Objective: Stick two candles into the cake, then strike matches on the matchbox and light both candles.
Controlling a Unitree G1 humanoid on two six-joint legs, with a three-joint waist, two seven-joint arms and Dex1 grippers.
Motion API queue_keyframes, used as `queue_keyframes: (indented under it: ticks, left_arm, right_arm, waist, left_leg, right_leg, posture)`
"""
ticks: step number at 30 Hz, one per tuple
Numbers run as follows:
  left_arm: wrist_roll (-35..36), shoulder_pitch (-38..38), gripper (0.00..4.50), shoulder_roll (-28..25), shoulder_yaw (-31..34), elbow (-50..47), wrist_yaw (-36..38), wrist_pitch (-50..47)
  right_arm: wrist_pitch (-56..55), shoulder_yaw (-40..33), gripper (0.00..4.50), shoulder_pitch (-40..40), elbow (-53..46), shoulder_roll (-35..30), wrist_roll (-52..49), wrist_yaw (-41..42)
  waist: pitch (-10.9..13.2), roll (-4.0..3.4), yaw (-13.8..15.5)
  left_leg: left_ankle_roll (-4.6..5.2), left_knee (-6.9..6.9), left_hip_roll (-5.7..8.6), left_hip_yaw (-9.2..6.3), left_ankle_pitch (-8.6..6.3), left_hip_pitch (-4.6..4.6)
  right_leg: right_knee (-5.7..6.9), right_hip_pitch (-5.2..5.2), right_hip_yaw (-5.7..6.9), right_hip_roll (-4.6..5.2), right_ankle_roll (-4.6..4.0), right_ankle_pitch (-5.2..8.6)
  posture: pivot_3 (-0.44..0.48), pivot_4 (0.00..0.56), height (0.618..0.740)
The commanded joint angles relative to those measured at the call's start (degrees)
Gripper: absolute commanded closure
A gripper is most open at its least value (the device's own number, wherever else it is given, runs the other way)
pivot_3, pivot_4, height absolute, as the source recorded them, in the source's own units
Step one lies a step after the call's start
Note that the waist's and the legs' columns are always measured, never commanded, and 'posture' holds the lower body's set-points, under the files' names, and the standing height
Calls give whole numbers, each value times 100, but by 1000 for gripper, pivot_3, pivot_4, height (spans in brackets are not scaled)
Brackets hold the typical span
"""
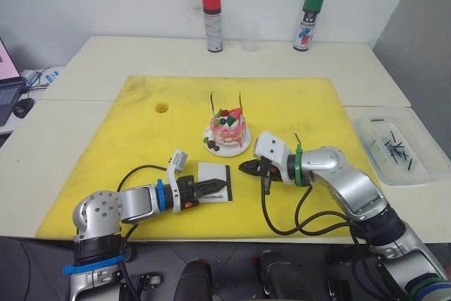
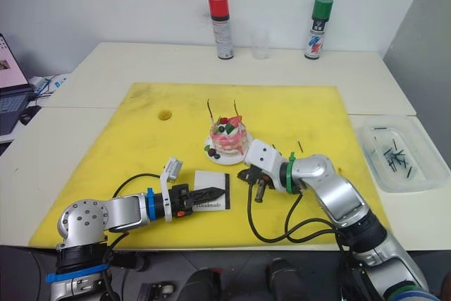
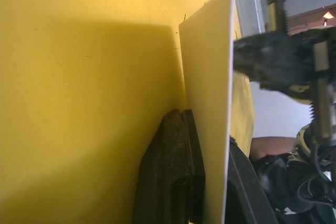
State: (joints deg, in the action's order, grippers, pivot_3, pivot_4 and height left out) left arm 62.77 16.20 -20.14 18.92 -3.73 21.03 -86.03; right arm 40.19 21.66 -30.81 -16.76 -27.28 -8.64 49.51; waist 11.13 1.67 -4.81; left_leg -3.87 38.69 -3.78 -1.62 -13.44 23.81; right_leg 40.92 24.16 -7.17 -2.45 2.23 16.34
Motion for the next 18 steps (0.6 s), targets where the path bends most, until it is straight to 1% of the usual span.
queue_keyframes:
  ticks: [1, 5, 6, 8, 10, 13, 18]
  left_arm:
    - [-321, -291, 4491, -42, -74, 343, -108, -24]
    - [6, -249, 4491, 54, 193, 222, -38, -137]
    - [132, -227, 4498, 55, 279, 159, -19, -208]
    - [354, -188, 4500, 51, 427, 29, -38, -353]
    - [628, -139, 4500, 56, 595, -108, -82, -508]
    - [1098, -93, 4500, 74, 786, -381, -274, -639]
    - [1609, -138, 4500, 128, 804, -634, -731, -581]
  right_arm:
    - [78, -529, 4500, 135, -597, -142, -149, -223]
    - [29, -1028, 4500, 633, -909, -158, -75, -763]
    - [-50, -1187, 4315, 792, -926, -104, -29, -971]
    - [-94, -1427, 3879, 1031, -963, 48, -42, -1304]
    - [-255, -1478, 3246, 1240, -971, 177, 40, -1569]
    - [-643, -1345, 2205, 1454, -711, 494, 417, -2181]
    - [-955, -1395, 2205, 1305, 135, 1201, 668, -2980]
  waist:
    - [-5, -4, -1]
    - [-11, -10, -2]
    - [-12, -10, -4]
    - [-12, -8, -2]
    - [-12, -8, -15]
    - [-11, -7, -21]
    - [-3, 4, -6]
  left_leg:
    - [0, 0, 1, -1, 0, 0]
    - [0, -6, 3, 0, 0, 0]
    - [0, -11, 4, 1, 0, 1]
    - [0, -33, 7, 11, 0, 5]
    - [0, -59, 10, 15, 1, 6]
    - [0, -81, 6, 10, 1, 8]
    - [-3, -84, 6, 10, 0, 32]
  right_leg:
    - [-2, 1, -1, 0, 0, 0]
    - [-15, 0, -2, 4, 0, 0]
    - [-16, 1, -2, 5, 1, 0]
    - [-17, -6, -7, 7, 1, 0]
    - [-16, 3, -12, 8, 0, 0]
    - [-15, 12, -5, 4, 15, -8]
    - [-20, 23, -3, 6, 22, 1]
  posture:
    - [0, 150, 689]
    - [0, 150, 689]
    - [0, 150, 689]
    - [0, 150, 689]
    - [0, 150, 689]
    - [0, 150, 689]
    - [0, 150, 689]
